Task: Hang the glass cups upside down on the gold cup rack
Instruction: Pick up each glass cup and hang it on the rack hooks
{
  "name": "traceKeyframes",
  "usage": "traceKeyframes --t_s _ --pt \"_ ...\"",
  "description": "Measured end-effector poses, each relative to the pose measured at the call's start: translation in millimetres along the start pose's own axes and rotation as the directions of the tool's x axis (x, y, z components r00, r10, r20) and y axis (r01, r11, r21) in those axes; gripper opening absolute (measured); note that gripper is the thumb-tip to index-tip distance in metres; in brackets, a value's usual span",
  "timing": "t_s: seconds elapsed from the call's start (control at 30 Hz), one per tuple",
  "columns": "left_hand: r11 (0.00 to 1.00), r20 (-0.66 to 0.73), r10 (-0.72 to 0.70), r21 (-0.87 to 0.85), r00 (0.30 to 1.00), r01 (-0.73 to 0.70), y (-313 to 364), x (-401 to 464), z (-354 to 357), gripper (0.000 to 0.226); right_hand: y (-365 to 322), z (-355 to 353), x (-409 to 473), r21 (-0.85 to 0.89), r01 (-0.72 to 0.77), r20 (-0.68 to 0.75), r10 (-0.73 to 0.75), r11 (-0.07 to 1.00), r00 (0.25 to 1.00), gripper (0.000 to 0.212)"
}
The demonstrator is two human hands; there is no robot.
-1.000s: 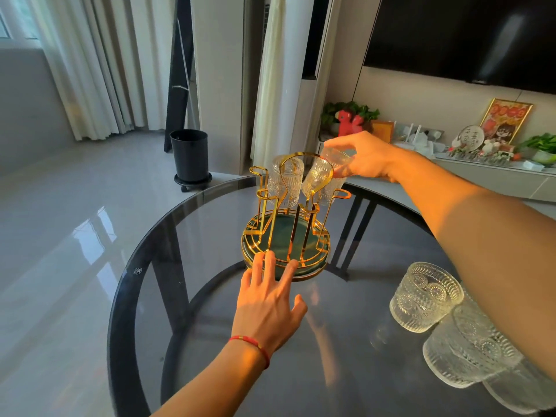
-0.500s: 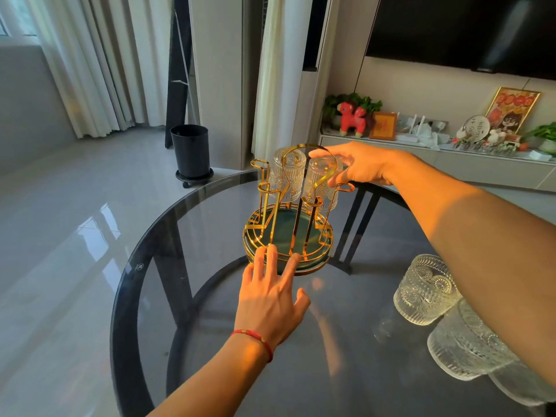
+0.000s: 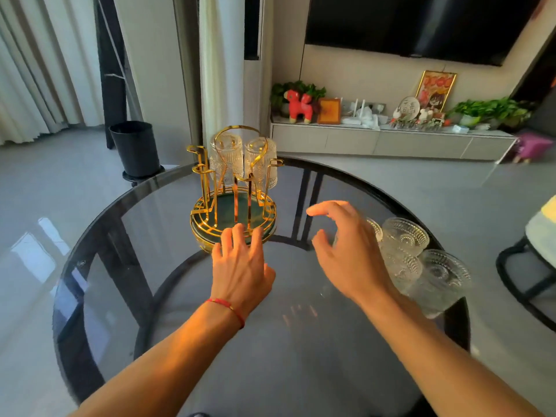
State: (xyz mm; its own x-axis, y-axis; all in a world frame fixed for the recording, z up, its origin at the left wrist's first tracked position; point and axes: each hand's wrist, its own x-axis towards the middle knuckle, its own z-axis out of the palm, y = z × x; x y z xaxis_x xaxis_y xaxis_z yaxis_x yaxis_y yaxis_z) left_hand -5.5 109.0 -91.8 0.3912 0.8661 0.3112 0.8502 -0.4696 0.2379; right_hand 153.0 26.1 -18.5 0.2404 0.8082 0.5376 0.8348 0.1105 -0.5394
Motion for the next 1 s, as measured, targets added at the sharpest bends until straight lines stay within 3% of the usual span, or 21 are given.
traceKeyframes --t_s 0.1,0.17,0.33,0.5,0.63,0.73,0.8,0.9,0.93,1.0 --pt "0.928 -0.031 0.204 -0.313 0.978 -0.204 25.3 -15.6 -6.0 0.063 9.7 -18.4 -40.9 -0.157 0.009 -0.044 -0.016 0.987 0.999 0.037" --pt "0.870 -0.016 0.275 -0.422 0.961 -0.256 38.9 -30.8 -9.9 0.063 18.1 -29.2 -52.5 -0.296 -0.051 -0.039 0.041 0.954 0.998 0.039" --pt "0.821 -0.002 0.239 -0.533 0.971 -0.204 64.3 -52.1 -18.1 0.058 45.4 -51.7 -69.0 -0.597 -0.181 0.004 0.228 0.782 0.974 0.062" --pt "0.800 0.051 0.183 -0.589 0.982 -0.119 79.7 -61.1 -19.6 0.053 65.1 -62.1 -67.9 -0.653 -0.189 -0.009 0.243 0.734 0.970 0.071" --pt "0.796 0.056 0.203 -0.590 0.978 -0.132 79.1 -62.8 -17.4 0.050 65.6 -60.4 -64.1 -0.606 -0.170 -0.007 0.209 0.777 0.978 0.069" --pt "0.787 0.104 0.214 -0.608 0.971 -0.108 80.3 -62.3 -18.3 0.056 57.2 -59.2 -65.9 -0.479 -0.143 -0.007 0.159 0.866 0.987 0.072" --pt "0.678 0.143 0.214 -0.733 0.966 -0.042 81.8 -61.2 -23.0 0.069 48.0 -53.6 -72.6 -0.370 -0.044 0.031 0.060 0.928 0.998 0.078" --pt "0.417 0.227 0.239 -0.902 0.944 0.111 81.6 -56.6 -33.7 0.087 33.6 -44.1 -79.2 -0.104 0.069 0.107 -0.058 0.992 0.993 0.081" --pt "0.403 0.237 0.237 -0.907 0.942 0.127 79.4 -54.8 -36.3 0.089 29.6 -41.2 -79.1 0.002 0.080 0.133 -0.080 0.997 0.988 0.083" --pt "0.484 0.203 0.210 -0.871 0.956 0.079 72.1 -50.1 -41.6 0.083 22.4 -33.9 -76.6 0.148 0.096 0.185 -0.123 0.984 0.975 0.086"
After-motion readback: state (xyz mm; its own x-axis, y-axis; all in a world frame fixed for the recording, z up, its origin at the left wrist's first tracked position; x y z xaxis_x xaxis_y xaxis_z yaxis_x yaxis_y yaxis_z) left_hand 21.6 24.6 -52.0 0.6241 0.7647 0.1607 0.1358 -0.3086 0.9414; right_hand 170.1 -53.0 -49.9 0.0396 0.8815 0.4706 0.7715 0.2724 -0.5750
